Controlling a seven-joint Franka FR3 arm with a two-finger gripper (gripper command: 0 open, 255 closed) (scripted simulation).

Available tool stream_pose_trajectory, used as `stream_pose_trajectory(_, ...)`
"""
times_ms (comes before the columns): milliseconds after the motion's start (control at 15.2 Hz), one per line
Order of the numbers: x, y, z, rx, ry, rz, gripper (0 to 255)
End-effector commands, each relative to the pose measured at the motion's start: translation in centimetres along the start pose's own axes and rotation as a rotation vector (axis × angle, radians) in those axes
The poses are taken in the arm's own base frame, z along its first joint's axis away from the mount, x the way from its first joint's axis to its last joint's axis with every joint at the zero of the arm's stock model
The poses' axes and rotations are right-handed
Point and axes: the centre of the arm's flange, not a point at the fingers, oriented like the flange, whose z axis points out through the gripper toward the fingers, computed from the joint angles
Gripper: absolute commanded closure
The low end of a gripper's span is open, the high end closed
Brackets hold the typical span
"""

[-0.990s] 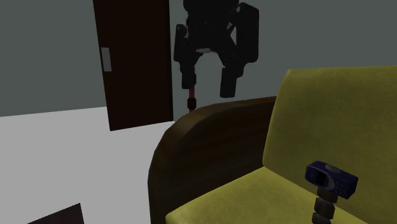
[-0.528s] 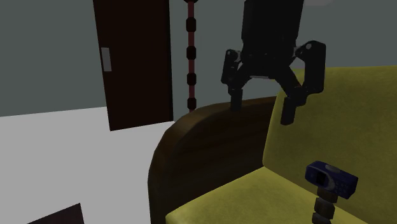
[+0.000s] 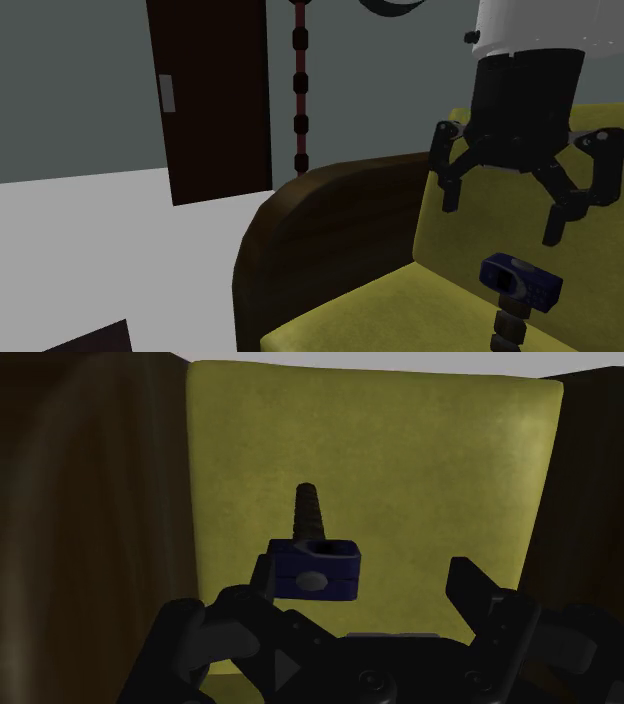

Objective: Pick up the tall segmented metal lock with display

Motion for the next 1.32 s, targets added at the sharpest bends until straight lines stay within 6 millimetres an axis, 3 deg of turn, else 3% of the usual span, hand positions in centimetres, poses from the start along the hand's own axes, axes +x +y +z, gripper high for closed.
stream_pose_trajectory(0,2.0,1.5,1.3,-0.004,0.003,0.009,0)
stream_pose_trajectory(66,3.0,2.1,1.8,-0.005,0.005,0.013,0)
stream_pose_trajectory(528,3.1,2.2,5.5,-0.005,0.005,0.013,0)
stream_pose_trajectory(726,3.1,2.2,5.8,-0.005,0.005,0.013,0)
stream_pose_trajectory(792,3.1,2.2,5.8,-0.005,0.005,0.013,255)
stream_pose_trajectory(1254,3.1,2.2,5.8,-0.005,0.005,0.013,255)
